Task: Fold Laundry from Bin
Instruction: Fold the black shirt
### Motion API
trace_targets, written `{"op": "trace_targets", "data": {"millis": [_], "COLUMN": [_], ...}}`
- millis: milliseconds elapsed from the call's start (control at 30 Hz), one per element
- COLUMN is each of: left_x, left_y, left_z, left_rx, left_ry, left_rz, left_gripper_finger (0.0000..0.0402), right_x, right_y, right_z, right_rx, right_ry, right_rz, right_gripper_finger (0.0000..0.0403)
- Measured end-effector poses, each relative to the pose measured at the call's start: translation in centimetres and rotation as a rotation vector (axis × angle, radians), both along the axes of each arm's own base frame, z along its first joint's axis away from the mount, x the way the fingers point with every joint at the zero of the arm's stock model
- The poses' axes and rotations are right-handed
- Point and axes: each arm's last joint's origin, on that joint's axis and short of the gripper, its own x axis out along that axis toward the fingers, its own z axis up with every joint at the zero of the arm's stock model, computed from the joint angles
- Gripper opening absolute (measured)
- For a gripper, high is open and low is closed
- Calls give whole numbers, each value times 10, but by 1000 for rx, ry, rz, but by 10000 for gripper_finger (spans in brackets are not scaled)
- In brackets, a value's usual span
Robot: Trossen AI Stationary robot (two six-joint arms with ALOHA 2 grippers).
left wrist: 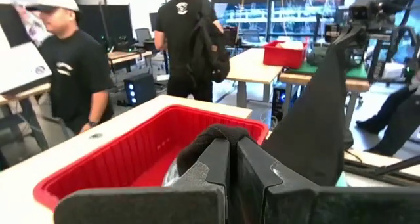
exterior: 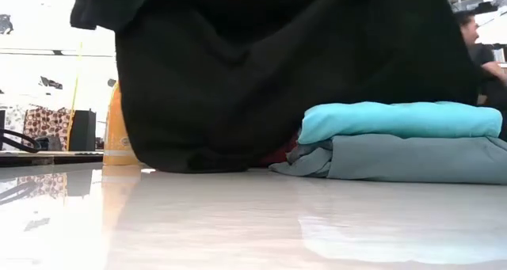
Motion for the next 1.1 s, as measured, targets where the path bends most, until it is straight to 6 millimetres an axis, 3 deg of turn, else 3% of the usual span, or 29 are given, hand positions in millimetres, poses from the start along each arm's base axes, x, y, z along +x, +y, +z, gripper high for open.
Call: {"op": "trace_targets", "data": {"millis": [333,500,833,1100], "left_x": [-39,-48,-51,-52], "left_y": [11,14,16,16], "left_z": [-15,-18,-18,-17], "left_rx": [-26,-28,12,11], "left_ry": [12,9,30,28], "left_rz": [121,138,218,241], "left_gripper_finger": [0,0,0,0], "right_x": [-23,-36,-61,-65], "right_y": [-16,-26,-45,-48], "right_z": [-2,-2,1,2], "right_rx": [-22,-53,-123,-114], "right_ry": [-8,-26,-118,-150], "right_rz": [-46,-106,-320,-354], "right_gripper_finger": [10,10,10,10]}}
